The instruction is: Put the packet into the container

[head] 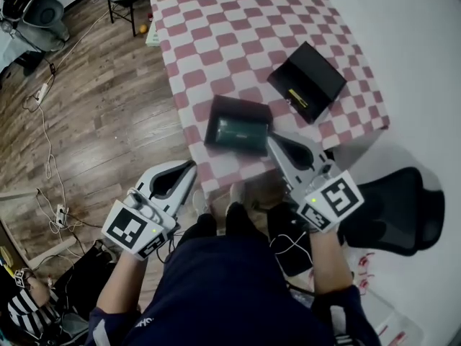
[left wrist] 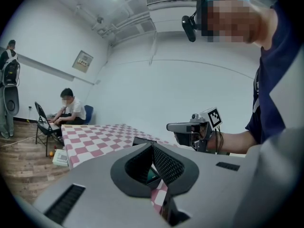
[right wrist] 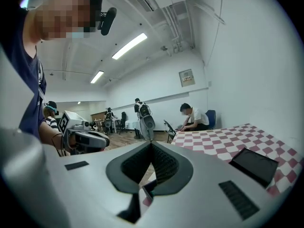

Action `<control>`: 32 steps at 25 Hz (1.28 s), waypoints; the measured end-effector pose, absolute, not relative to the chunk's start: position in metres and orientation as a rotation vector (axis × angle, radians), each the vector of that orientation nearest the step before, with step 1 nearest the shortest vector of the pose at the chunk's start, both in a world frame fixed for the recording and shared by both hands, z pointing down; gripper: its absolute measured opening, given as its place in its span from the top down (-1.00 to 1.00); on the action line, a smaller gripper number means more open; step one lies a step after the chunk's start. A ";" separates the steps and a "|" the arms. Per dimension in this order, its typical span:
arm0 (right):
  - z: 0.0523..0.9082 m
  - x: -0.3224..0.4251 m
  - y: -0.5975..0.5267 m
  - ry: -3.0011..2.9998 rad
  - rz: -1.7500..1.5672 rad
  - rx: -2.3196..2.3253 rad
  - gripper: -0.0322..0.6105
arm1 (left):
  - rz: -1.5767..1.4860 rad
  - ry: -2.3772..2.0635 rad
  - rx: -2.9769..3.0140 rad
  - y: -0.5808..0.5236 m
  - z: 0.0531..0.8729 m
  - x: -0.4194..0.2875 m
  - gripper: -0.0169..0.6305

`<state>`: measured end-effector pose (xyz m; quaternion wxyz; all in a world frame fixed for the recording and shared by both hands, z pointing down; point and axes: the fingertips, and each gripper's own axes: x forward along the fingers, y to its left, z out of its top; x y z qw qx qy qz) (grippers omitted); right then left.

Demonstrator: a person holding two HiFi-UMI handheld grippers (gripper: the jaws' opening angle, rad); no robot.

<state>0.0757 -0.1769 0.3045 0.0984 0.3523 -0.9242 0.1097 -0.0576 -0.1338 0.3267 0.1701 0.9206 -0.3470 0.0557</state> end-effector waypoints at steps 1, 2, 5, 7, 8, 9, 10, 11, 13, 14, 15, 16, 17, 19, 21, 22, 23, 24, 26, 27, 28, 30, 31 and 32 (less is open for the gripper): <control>0.304 0.077 -0.174 -2.732 0.329 1.059 0.85 | 0.157 -0.977 2.624 -0.133 0.325 -0.057 0.83; 0.304 0.078 -0.170 -2.730 0.339 1.071 0.85 | 0.155 -0.970 2.629 -0.131 0.323 -0.056 0.83; 0.303 0.081 -0.161 -2.732 0.375 1.100 0.85 | 0.149 -0.955 2.645 -0.126 0.319 -0.053 0.83; 0.302 0.082 -0.157 -2.730 0.384 1.119 0.85 | 0.148 -0.943 2.657 -0.124 0.316 -0.052 0.83; 0.302 0.083 -0.155 -2.729 0.385 1.128 0.85 | 0.149 -0.937 2.662 -0.124 0.315 -0.052 0.83; 0.301 0.083 -0.153 -2.727 0.385 1.135 0.85 | 0.150 -0.930 2.667 -0.123 0.314 -0.051 0.83; 0.302 0.083 -0.152 -2.725 0.386 1.142 0.85 | 0.152 -0.925 2.672 -0.123 0.313 -0.051 0.83; 0.302 0.084 -0.150 -2.722 0.388 1.147 0.85 | 0.152 -0.920 2.675 -0.122 0.313 -0.051 0.83; 0.302 0.084 -0.146 -2.715 0.395 1.157 0.85 | 0.148 -0.915 2.679 -0.121 0.311 -0.051 0.83; 0.302 0.085 -0.145 -2.712 0.397 1.162 0.85 | 0.145 -0.913 2.681 -0.120 0.311 -0.051 0.83; 0.302 0.085 -0.143 -2.709 0.398 1.168 0.85 | 0.143 -0.911 2.683 -0.119 0.310 -0.052 0.83; 0.303 0.085 -0.142 -2.707 0.398 1.173 0.85 | 0.142 -0.909 2.684 -0.119 0.310 -0.052 0.83; 0.303 0.086 -0.141 -2.705 0.397 1.177 0.85 | 0.141 -0.908 2.685 -0.118 0.310 -0.052 0.83; 0.305 0.087 -0.140 -2.700 0.397 1.184 0.85 | 0.138 -0.905 2.687 -0.118 0.311 -0.051 0.83; 0.305 0.087 -0.140 -2.696 0.400 1.187 0.86 | 0.135 -0.901 2.686 -0.118 0.311 -0.051 0.83; 0.306 0.086 -0.141 -2.693 0.401 1.185 0.85 | 0.134 -0.899 2.686 -0.119 0.311 -0.050 0.83; 0.306 0.086 -0.141 -2.691 0.401 1.183 0.85 | 0.134 -0.897 2.685 -0.119 0.310 -0.050 0.83; 0.307 0.086 -0.141 -2.688 0.400 1.180 0.86 | 0.134 -0.895 2.685 -0.119 0.310 -0.050 0.83; 0.309 0.087 -0.142 -2.680 0.399 1.181 0.86 | 0.135 -0.893 2.685 -0.120 0.311 -0.049 0.83; 0.309 0.087 -0.143 -2.677 0.398 1.183 0.86 | 0.135 -0.892 2.685 -0.121 0.312 -0.049 0.83; 0.310 0.088 -0.143 -2.674 0.399 1.185 0.85 | 0.134 -0.891 2.685 -0.122 0.312 -0.048 0.83; 0.310 0.088 -0.144 -2.671 0.404 1.186 0.86 | 0.132 -0.890 2.685 -0.123 0.312 -0.048 0.83; 0.311 0.088 -0.144 -2.669 0.408 1.185 0.86 | 0.132 -0.888 2.685 -0.124 0.312 -0.048 0.83; 0.311 0.088 -0.144 -2.667 0.411 1.184 0.85 | 0.132 -0.885 2.686 -0.124 0.311 -0.047 0.83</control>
